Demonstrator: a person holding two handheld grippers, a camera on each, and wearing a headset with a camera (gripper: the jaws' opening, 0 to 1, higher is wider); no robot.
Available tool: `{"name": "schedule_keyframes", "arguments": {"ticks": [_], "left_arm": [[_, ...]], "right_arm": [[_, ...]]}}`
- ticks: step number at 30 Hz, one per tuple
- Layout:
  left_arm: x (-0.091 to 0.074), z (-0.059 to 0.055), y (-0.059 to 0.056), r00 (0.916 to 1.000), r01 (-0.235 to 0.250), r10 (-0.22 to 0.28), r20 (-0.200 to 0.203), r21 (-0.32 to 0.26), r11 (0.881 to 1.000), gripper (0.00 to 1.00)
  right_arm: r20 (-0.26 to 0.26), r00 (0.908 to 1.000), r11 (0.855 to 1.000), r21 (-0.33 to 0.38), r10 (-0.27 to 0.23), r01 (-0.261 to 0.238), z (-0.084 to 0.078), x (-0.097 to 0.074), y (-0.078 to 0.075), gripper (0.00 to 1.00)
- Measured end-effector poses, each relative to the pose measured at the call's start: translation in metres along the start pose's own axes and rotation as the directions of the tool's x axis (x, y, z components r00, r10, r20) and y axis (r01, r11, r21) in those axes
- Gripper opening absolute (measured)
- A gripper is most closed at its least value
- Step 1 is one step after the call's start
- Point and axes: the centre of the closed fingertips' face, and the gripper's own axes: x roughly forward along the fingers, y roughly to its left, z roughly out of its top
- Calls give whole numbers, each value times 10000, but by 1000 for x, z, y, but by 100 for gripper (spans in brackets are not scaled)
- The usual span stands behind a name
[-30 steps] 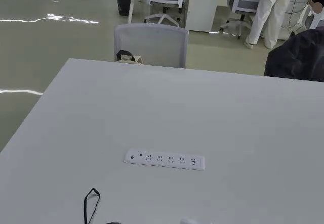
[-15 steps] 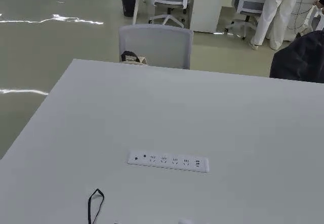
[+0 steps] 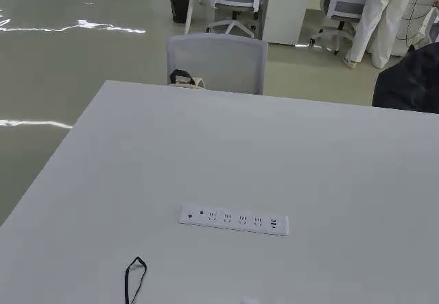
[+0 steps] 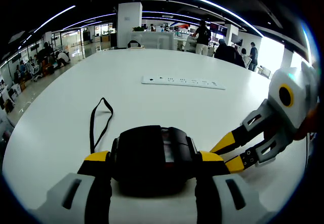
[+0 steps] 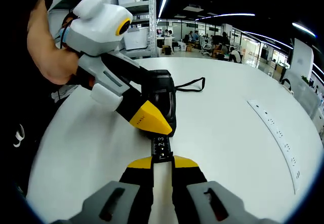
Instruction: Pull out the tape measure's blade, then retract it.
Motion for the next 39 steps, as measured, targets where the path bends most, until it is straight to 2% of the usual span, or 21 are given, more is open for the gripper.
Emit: {"name": "schedule_keyframes", "arguments": {"ticks": [7, 27, 34, 39], "left_arm": [[0, 0, 1, 10000, 2, -1, 29, -244, 9997, 64], [-1, 1, 1, 9998, 177, -175, 81, -319, 9993, 64], [-2, 4, 0, 9997, 196, -191, 123, -391, 9990, 65], [-1, 3, 0, 9996, 296, -295, 13, -602, 9977, 67]], "right_arm": [[46, 10000, 9999, -87, 64, -64, 4, 7, -2, 11], [308, 9992, 9996, -161, 248, -243, 17, 23, 0, 11], [341, 9991, 9996, -137, 270, -265, 16, 23, 0, 11], [376, 9989, 9996, 19, 272, -273, 18, 22, 0, 12]]}}
